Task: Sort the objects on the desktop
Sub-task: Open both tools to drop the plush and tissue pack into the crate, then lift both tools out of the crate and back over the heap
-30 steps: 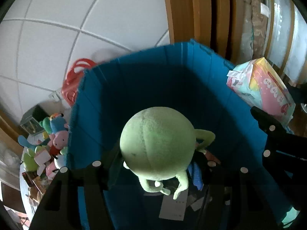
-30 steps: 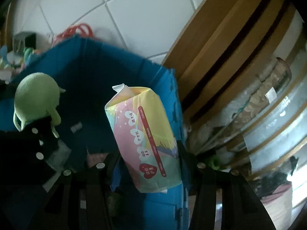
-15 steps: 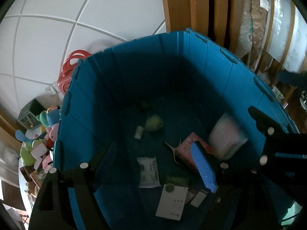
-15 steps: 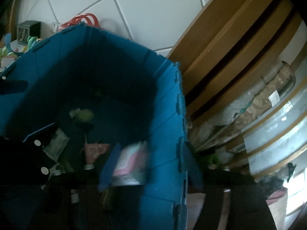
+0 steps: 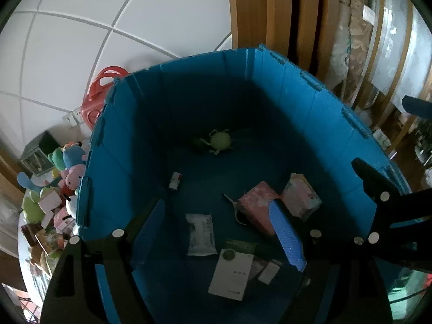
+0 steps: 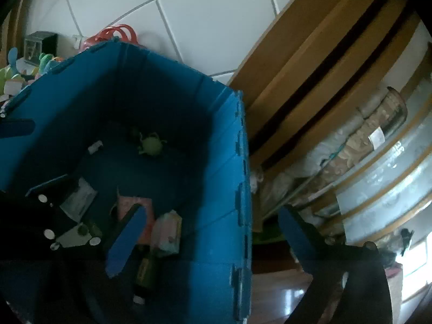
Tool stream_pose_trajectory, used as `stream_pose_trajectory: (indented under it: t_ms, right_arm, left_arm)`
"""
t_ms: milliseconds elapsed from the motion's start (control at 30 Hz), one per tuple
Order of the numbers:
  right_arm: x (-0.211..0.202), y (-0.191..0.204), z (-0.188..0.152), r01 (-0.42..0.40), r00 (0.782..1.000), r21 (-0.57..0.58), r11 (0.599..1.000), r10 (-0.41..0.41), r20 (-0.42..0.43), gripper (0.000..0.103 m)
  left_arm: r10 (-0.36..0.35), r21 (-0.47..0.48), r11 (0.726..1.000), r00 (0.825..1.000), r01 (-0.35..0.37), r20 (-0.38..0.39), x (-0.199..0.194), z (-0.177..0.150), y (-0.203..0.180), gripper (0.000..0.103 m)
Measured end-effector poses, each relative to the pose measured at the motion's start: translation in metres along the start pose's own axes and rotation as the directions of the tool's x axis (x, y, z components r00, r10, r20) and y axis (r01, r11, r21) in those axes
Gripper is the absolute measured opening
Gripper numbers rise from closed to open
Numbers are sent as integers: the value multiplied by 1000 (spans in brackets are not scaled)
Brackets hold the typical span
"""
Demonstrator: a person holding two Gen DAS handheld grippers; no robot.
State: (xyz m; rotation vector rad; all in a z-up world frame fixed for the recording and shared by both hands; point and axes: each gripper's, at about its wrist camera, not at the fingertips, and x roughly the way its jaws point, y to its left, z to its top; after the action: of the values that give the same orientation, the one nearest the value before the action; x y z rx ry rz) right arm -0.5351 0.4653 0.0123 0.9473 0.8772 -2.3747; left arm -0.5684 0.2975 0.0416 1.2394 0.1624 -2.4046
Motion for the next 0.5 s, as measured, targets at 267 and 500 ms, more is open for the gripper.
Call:
stream_pose_trajectory:
  t_ms: [267,500]
  right_arm:
    - [-24,-4,-4,-4,999,-8,1000,5,52,103]
    - [-44,-4,-5,-102,989,27,994,98,107,103]
  left_arm:
    - [-48,-40,998,997,51,56,-31,-17,13,80]
    - [-1,-113,993,988,18,152,-63,-40,44,80]
